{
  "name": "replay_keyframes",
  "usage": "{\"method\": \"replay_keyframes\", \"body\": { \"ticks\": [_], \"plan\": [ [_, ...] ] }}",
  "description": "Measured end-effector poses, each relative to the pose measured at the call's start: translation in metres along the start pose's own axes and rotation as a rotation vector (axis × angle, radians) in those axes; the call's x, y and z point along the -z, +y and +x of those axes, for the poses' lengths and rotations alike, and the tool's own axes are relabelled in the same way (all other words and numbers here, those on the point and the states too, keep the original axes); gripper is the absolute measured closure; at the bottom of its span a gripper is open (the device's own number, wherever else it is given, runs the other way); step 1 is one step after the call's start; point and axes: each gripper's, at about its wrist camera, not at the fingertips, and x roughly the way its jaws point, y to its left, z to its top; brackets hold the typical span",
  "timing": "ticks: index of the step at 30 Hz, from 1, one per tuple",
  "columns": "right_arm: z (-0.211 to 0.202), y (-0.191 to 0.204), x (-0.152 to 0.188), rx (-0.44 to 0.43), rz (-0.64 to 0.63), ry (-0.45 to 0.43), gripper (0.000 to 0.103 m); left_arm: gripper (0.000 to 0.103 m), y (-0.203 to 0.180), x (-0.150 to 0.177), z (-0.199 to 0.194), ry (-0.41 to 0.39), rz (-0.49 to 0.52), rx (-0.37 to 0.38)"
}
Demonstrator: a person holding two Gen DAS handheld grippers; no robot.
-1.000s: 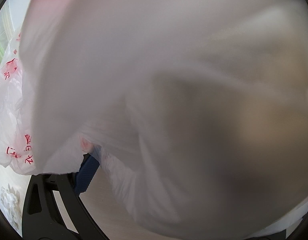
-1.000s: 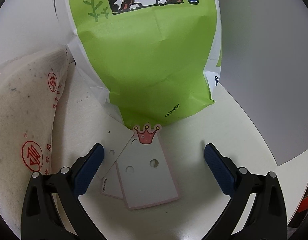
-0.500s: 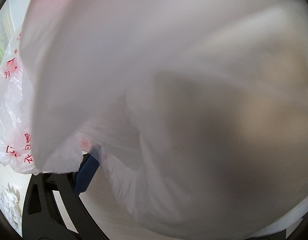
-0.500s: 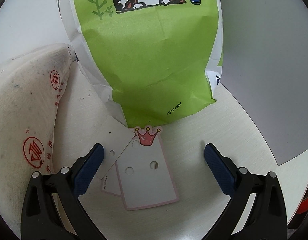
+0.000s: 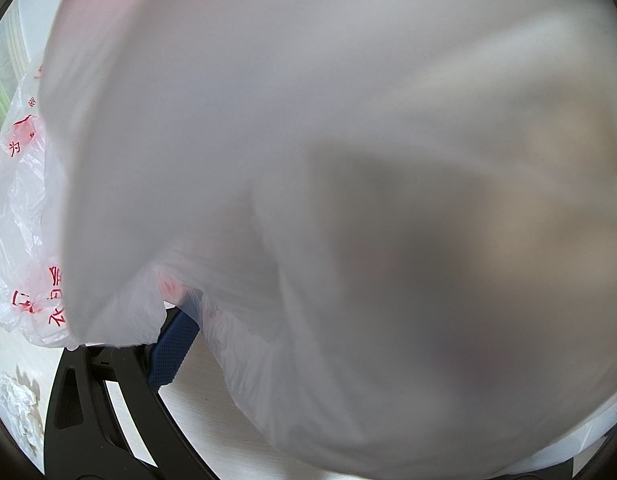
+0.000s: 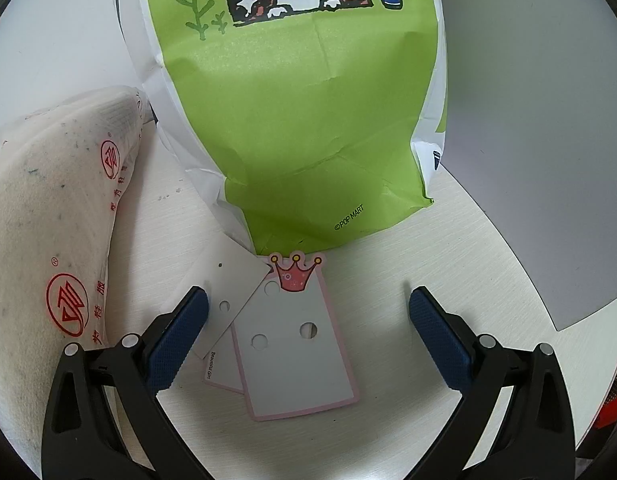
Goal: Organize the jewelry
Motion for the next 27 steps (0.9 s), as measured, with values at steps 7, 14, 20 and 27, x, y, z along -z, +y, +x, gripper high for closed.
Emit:
{"method": "replay_keyframes", "body": {
  "ticks": [7,14,20,27],
  "plan": [
    [0.0005,0.0,-0.0001,0.0,0.0,0.0,0.006,0.005,-0.0023,-0.0019,0.0028,0.0,0.0,0.0],
    [0.001,0.0,-0.0003,0.0,0.0,0.0,0.006,0.005,-0.0013,-0.0029,0.0031,0.0,0.0,0.0],
    [0.0013,0.0,-0.0002,0.0,-0.001,0.0,0.006,0.005,-0.0023,-0.004,0.0045,0.0,0.0,0.0],
    [0.0018,0.0,-0.0004,-0.001,-0.001,0.0,0.006,0.005,-0.0025,-0.005,0.0053,0.0,0.0,0.0]
  ]
}}
